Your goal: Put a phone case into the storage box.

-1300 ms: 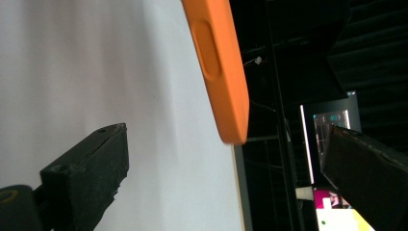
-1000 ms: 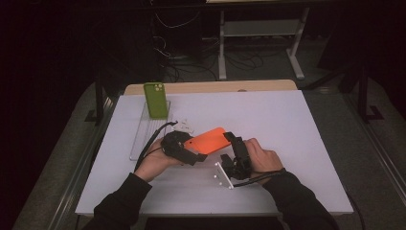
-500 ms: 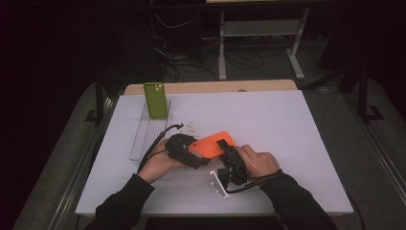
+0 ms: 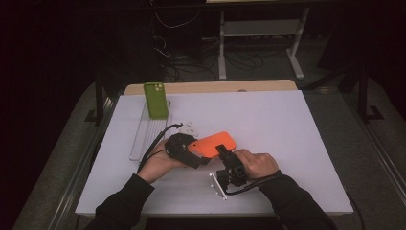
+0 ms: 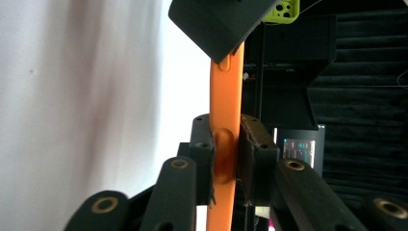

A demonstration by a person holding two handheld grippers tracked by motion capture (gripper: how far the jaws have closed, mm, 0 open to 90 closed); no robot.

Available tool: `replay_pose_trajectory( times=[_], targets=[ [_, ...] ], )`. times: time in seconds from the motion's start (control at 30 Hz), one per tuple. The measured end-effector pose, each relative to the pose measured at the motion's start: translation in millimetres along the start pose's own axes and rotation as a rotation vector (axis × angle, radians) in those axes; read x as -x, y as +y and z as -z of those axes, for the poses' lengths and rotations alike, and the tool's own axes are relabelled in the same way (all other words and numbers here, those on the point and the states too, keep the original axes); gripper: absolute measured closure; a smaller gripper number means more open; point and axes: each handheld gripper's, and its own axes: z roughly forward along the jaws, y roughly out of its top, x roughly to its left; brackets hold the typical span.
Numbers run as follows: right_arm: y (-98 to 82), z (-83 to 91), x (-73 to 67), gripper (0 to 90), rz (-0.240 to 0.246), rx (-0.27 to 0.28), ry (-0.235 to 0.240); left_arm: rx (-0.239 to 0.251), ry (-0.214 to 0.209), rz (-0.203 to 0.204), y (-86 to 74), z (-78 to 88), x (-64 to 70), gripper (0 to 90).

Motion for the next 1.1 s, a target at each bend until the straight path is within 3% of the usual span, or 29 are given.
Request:
replay_pose_trajectory(
  times=[0.07,0.1,0.17,0.27,0.37,0.53,0.7,0.83,0.9,1.0,1.1],
  targets=[
    [0.3,0.2,-0.8,80.5,-0.034,0.004,-0.018,0.019,-0.021,0.017,-0.1,1.3,-1.5,14.8],
    [0.0,0.5,-0.1,81.1,-0.041,0.005,-0.023,0.021,-0.017,0.005,-0.2,1.5,-2.0,14.8],
    [-0.3,0.8,1.3,82.0,-0.028,0.001,0.001,0.021,-0.016,0.012,-0.5,0.4,-0.7,14.5],
    [-0.4,1.0,0.3,82.2,-0.024,0.002,-0.003,0.031,-0.028,0.014,-1.8,-0.4,-2.0,14.0],
    [0.2,1.0,-0.2,83.1,-0.048,0.007,-0.004,0.027,0.01,-0.038,-2.2,1.4,0.3,12.1],
    [0.4,0.8,1.1,83.0,-0.06,0.006,-0.018,0.045,-0.005,-0.029,-2.7,5.0,-3.0,0.7],
    [-3.0,0.7,5.2,82.8,-0.097,-0.006,-0.011,0.082,-0.025,-0.035,-3.6,12.3,-4.9,0.0],
    [-5.8,0.6,9.7,82.7,-0.183,-0.01,0.004,0.088,-0.02,-0.023,-5.0,12.4,-5.4,0.0],
    [-7.9,1.4,14.8,82.7,-0.208,-0.019,0.038,0.088,-0.02,-0.029,-5.0,13.0,-5.7,0.0],
    [-9.3,1.1,18.5,82.7,-0.347,-0.019,0.054,0.101,-0.015,-0.008,-4.7,13.1,-4.4,0.0],
    [-12.4,0.5,22.5,82.6,-0.399,-0.018,0.088,0.112,-0.011,-0.004,-5.2,13.8,-5.2,0.0]
  ],
)
